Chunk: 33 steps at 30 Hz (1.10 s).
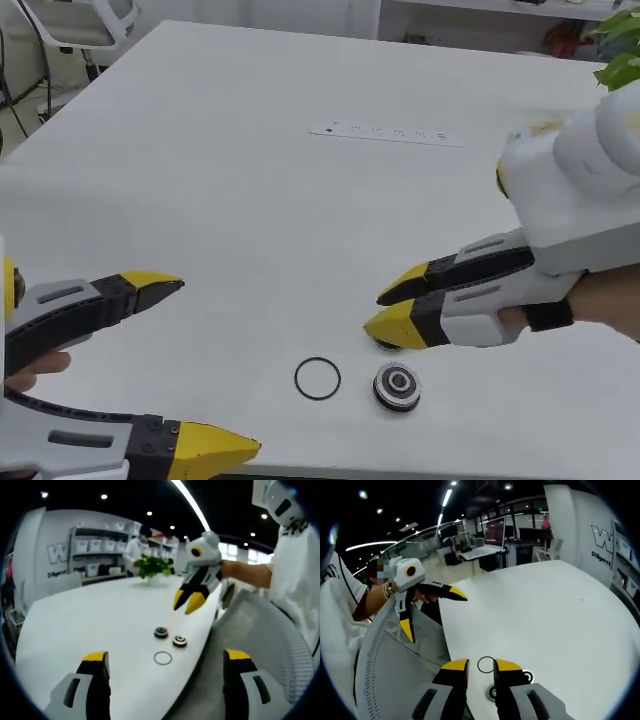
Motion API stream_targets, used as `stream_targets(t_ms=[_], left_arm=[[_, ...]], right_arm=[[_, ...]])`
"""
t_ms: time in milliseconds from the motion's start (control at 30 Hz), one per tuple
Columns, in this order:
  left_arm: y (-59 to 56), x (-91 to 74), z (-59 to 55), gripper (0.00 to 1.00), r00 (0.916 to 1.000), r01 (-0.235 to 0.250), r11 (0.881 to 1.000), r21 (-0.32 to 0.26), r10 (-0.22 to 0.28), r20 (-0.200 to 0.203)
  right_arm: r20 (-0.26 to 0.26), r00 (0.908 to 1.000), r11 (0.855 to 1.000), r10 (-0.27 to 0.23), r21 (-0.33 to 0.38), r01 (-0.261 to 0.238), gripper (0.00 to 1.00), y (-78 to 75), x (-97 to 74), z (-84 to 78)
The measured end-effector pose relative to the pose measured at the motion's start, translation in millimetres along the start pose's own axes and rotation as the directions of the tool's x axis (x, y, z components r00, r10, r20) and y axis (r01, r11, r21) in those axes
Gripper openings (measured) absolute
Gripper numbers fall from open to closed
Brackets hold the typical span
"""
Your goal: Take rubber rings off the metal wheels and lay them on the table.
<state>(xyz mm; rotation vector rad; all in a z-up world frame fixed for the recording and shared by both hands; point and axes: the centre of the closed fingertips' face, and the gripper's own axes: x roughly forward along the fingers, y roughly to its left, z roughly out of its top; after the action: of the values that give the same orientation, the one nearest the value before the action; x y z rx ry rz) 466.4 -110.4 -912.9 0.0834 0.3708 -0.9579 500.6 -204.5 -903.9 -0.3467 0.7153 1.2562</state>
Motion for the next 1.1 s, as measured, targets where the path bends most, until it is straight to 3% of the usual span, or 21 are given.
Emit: stream_targets(t_ms=[167, 300, 467, 667, 1100], left_arm=[[-0.3, -0.4, -0.8, 0.95, 1.0000, 0.001, 1.000, 0.003, -0.001, -0.002], [-0.2, -1.0, -0.3, 0.95, 1.0000, -0.002, 1.000, 0.005, 0.002, 0.000], [0.1, -1.4, 0.0, 0.95, 1.0000, -0.004, 1.000, 0.005, 0.004, 0.000], [-0.5, -0.8, -0.9, 0.95, 1.0000, 0.000, 1.000, 0.011, 0.000, -0.010], [-4.9, -1.0, 1.0, 0.97, 0.9986, 0.025, 0.999, 0.041, -0.023, -0.048]], right_arm=[[0.005, 0.9998, 0.999, -0.019, -0.026, 0.019, 0.17, -5.5, -10.5, -0.8], [0.036, 0.9981, 0.999, -0.051, -0.003, 0.051, 0.17, -15.7, -17.3, 0.1], [0.094, 0.9927, 0.995, -0.076, 0.068, 0.069, 0.18, -27.7, -23.8, -1.6], [0.123, 0.9883, 0.988, -0.089, 0.137, 0.072, 0.18, -36.5, -26.7, -14.2], [0.070, 0.9932, 0.970, -0.093, 0.233, 0.074, 0.18, -40.8, -14.8, -52.4]])
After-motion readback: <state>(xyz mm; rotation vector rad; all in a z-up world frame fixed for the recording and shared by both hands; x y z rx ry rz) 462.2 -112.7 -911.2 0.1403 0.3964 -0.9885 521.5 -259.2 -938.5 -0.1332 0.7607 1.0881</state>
